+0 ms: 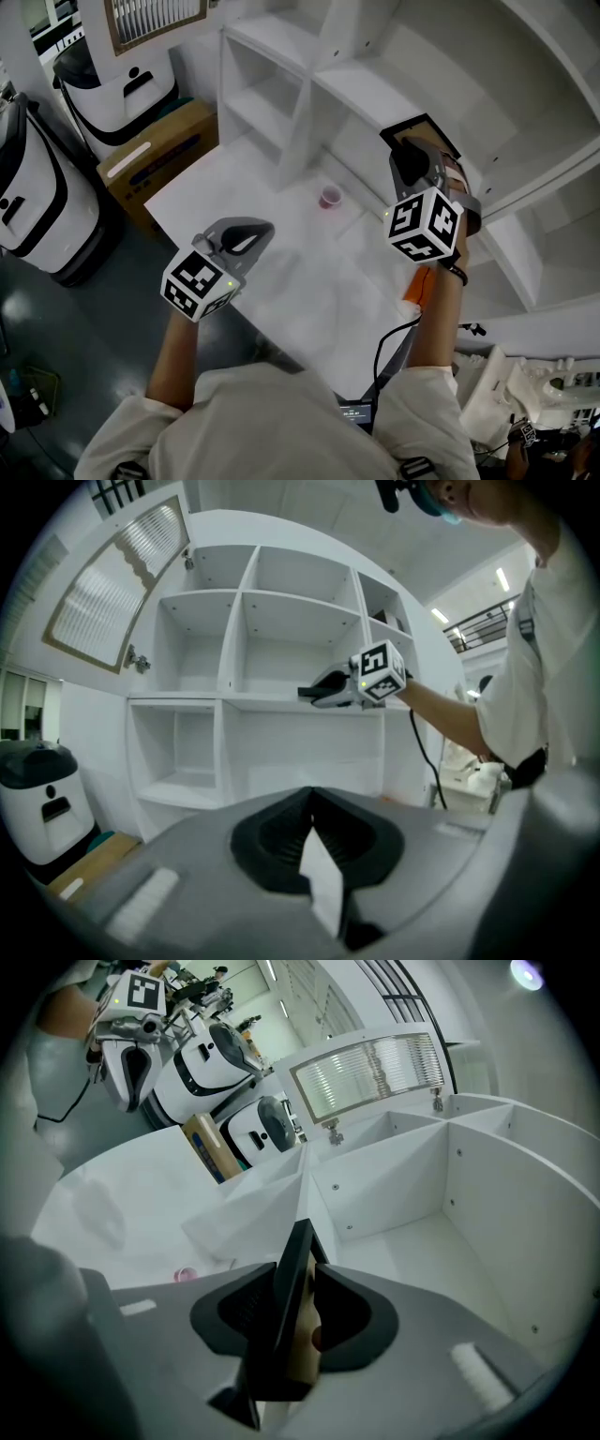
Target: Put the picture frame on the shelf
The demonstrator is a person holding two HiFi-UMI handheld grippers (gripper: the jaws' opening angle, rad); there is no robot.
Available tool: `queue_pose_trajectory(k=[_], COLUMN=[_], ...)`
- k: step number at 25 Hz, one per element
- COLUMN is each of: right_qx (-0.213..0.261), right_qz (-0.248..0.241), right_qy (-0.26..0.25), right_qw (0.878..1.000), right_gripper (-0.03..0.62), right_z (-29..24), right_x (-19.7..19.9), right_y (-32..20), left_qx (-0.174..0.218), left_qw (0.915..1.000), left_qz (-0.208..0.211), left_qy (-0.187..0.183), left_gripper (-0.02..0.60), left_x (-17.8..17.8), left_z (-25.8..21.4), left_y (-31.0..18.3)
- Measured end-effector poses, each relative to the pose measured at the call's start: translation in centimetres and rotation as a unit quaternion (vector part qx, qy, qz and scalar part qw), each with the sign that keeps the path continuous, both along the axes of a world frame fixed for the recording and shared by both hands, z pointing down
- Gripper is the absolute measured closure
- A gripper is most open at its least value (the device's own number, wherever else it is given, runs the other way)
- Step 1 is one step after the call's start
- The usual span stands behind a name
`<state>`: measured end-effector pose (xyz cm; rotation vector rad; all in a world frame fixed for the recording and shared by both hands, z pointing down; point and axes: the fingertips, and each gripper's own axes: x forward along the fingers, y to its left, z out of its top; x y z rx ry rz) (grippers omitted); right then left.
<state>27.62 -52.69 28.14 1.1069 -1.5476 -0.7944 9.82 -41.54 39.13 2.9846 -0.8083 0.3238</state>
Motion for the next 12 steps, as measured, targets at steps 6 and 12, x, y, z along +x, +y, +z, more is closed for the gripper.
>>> queue_pose_trajectory(k=[6, 12], right_qx=[-0.017, -0.039], right_qz=[-0.003, -0.004], right_qy=[-0.01, -0.006], right_qw=[1.0, 0.999], right_gripper=[0.386, 0.298], right_z=[0.8, 1.8], right_x=[0.3, 0.6], right_y=[-0.7, -1.4], left_qx=[-0.005, -0.01], left_qw=[1.0, 0.9999], left_qz=[0.002, 0.002], left_qy=[-0.004, -0.009], left_gripper=[0.578, 0.578], left_x=[0.3, 0.2], left_z=[0.4, 0.9], left_y=[0.0, -0.2])
